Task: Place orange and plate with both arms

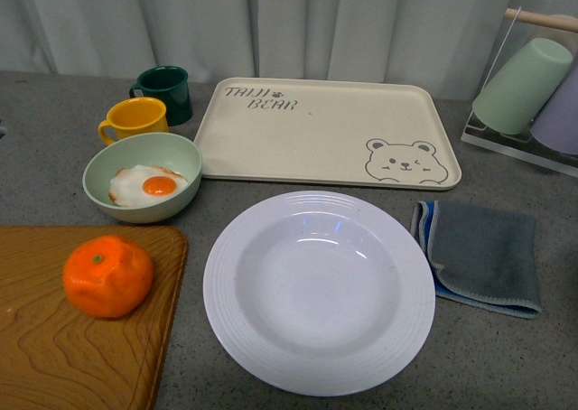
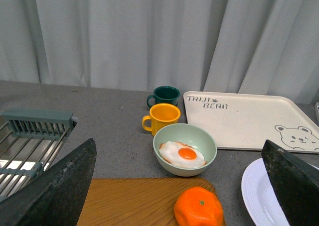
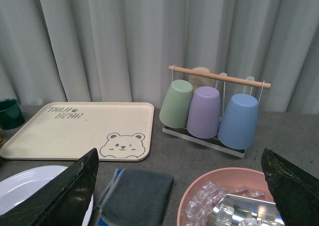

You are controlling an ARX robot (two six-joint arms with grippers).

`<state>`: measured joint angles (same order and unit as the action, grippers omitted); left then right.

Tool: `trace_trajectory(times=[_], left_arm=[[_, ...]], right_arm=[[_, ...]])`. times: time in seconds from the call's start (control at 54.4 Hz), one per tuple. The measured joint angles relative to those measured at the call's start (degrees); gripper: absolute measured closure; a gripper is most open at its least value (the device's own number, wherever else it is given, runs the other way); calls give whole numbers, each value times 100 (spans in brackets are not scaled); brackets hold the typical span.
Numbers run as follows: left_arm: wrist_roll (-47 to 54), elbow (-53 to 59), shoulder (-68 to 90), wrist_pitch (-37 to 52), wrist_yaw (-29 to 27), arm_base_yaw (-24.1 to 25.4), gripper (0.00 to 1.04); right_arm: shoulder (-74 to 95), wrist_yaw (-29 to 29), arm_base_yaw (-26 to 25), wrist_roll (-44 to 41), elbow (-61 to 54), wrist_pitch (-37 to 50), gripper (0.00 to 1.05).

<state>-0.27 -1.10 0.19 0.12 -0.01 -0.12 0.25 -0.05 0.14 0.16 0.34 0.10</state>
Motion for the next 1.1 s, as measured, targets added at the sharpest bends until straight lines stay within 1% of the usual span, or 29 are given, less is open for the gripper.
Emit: trace_trajectory(times=[0.902, 0.92, 0.975, 1.012, 1.049, 1.104], left_arm=[[0, 0, 0, 0, -2, 0, 7], [-13, -11, 24, -26, -42, -20, 7], [-365, -269, 450, -758, -1073, -332, 7], [-601, -400, 942, -999, -1569, -446, 7], [-732, -417, 1285, -946, -1659, -468, 7], [-922, -428, 1829, -656, -1596, -474, 7]], right_arm=[[0, 0, 0, 0, 0, 0, 9], [0, 0, 0, 0, 0, 0, 9], [0, 0, 0, 0, 0, 0, 9], [0, 2, 0, 0, 0, 0, 9], [-4, 7, 0, 0, 0, 0, 9], [-4, -2, 0, 0, 0, 0, 9]])
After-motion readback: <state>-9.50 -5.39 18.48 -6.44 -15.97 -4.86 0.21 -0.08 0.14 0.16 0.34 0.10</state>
